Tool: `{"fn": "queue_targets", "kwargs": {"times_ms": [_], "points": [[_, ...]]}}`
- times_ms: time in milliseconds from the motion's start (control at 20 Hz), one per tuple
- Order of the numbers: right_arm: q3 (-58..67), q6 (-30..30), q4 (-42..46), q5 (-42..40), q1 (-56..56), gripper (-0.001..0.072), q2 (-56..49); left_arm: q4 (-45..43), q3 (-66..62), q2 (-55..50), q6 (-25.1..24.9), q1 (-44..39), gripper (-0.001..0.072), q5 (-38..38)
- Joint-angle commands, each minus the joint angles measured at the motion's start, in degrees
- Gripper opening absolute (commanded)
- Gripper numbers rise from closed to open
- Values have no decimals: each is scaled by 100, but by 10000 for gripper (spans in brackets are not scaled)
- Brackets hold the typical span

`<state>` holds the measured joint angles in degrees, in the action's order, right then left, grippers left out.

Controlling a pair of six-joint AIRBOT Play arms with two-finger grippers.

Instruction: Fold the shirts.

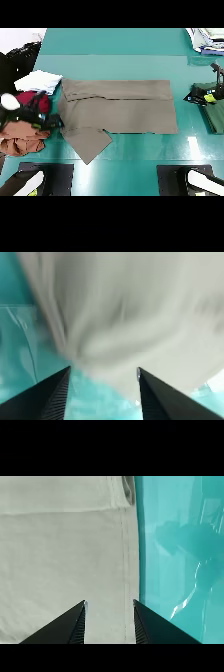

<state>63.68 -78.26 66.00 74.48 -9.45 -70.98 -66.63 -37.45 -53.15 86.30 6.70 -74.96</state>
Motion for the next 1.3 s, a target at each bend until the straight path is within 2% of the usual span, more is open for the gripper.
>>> {"fn": "queue_targets", "kwargs": {"times_ms": [0, 250, 450, 650, 700, 750, 900, 1000, 1050, 1100, 1200, 1250], "points": [[-164, 37, -44, -140, 15, 344, 94, 162, 988, 833, 229, 0, 499, -83], [-164, 81, -44, -254, 236, 344, 94, 780, 1600, 839, 214, 0, 499, 776], [-164, 79, -44, -247, 317, 344, 94, 1482, 1947, 839, 20, -7, 499, 1493], [-164, 81, -26, -70, 315, 344, 94, 1523, 1965, 839, 20, -7, 490, 1670], [-166, 83, 55, 50, 313, 344, 94, 1543, 1965, 839, -20, -7, 240, 1698], [-166, 83, 216, 236, 313, 344, 94, 1657, 1961, 839, -284, -7, 35, 1705], [-494, 74, 957, 699, 188, 344, 214, 1919, 1860, 839, -562, -7, 26, 1445], [-1075, 74, 994, 699, -221, 363, 378, 1915, 1733, 841, -730, -7, 26, 1200], [-1390, 76, 946, 656, -476, 501, 450, 1912, 1698, 841, -737, -7, 26, 1156], [-1727, 79, 748, 608, -778, 593, 492, 1915, 1696, 841, -754, -7, 26, 1156], [-2317, 197, 201, 470, -1353, 584, 490, 1915, 1696, 839, -791, -7, 25, 1211], [-2559, 378, -138, 389, -1552, 517, 490, 1915, 1696, 839, -791, -7, 25, 1235]]}}
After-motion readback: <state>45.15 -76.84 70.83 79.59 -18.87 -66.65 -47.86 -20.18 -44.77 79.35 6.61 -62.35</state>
